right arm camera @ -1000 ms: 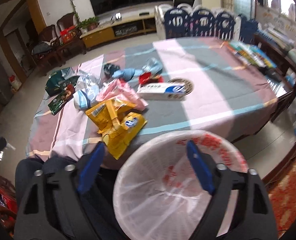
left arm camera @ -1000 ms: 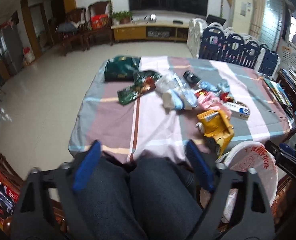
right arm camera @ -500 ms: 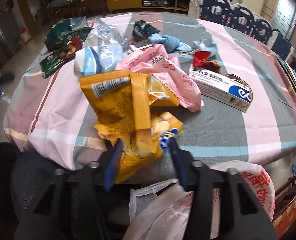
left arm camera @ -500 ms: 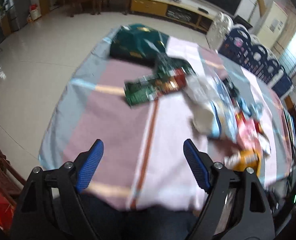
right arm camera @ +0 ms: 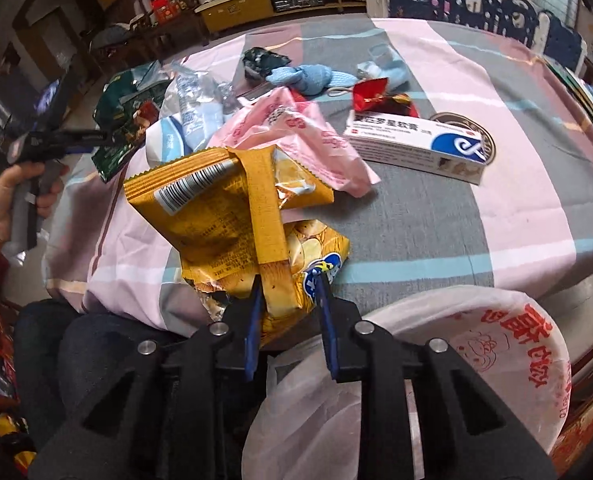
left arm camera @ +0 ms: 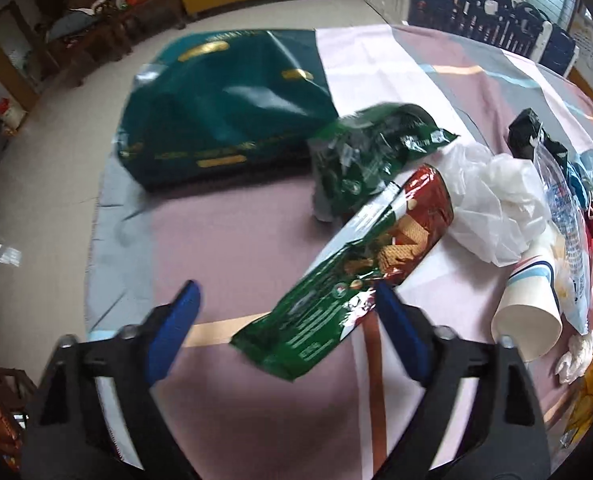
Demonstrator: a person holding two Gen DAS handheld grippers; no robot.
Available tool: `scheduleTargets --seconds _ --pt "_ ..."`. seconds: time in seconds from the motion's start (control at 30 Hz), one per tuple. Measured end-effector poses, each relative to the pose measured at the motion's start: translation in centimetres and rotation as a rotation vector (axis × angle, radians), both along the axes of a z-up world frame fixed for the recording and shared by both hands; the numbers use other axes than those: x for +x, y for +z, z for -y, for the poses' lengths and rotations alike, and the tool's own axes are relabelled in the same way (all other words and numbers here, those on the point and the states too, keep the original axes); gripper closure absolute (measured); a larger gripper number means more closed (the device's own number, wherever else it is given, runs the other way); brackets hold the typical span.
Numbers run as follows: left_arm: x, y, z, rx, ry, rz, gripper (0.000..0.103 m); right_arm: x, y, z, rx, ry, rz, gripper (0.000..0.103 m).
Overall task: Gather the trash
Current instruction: 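Reach the right tool to the yellow chip bag and grasp it, then drop the chip bag into the wastebasket with the right tool while the left grasps the green wrapper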
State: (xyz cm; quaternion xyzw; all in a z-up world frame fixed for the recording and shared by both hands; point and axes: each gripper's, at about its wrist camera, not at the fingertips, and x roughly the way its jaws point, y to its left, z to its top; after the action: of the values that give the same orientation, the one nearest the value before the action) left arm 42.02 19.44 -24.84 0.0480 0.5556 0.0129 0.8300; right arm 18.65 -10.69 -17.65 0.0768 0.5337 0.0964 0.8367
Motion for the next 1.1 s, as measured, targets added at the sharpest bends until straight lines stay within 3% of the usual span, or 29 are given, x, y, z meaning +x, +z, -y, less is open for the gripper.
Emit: scheduleTargets --seconds 0.03,0.13,0.2,0.33,0.57,0.77,1.1 --pt "0.1 -0.4 0.0 -0.015 -0.009 -0.013 0.057 -0.1 0.2 0.4 0.012 -0.012 -0.001 0.077" --pt "-0.6 -0.6 -0.1 -0.104 0.007 -0.006 0.091 -0.6 1.0 1.3 0.029 -0.040 0.008 0.077" --pt "-1.9 0.1 0.0 -0.144 0.014 0.015 0.093 -0.9 1.6 1.7 0.034 -0.055 0.017 0.077" --pt "-6.2 2.7 1.6 -0.093 0.031 0.109 0.095 -2.0 2.7 2.1 0.016 -0.078 0.032 0.077" --pt "-16.3 8.7 6.5 -0.128 0.029 0.281 0.095 -5.1 5.2 3.3 0.009 -0.110 0.075 0.077" --pt "-24.5 13.4 10.7 -0.189 0.015 0.372 0.095 -9.0 8.8 4.7 -0.094 -0.140 0.165 0.077" --pt "-34.0 17.2 17.6 -0.155 -0.101 0.454 0.095 -15.0 12.8 9.0 -0.115 -0.213 0.244 0.077"
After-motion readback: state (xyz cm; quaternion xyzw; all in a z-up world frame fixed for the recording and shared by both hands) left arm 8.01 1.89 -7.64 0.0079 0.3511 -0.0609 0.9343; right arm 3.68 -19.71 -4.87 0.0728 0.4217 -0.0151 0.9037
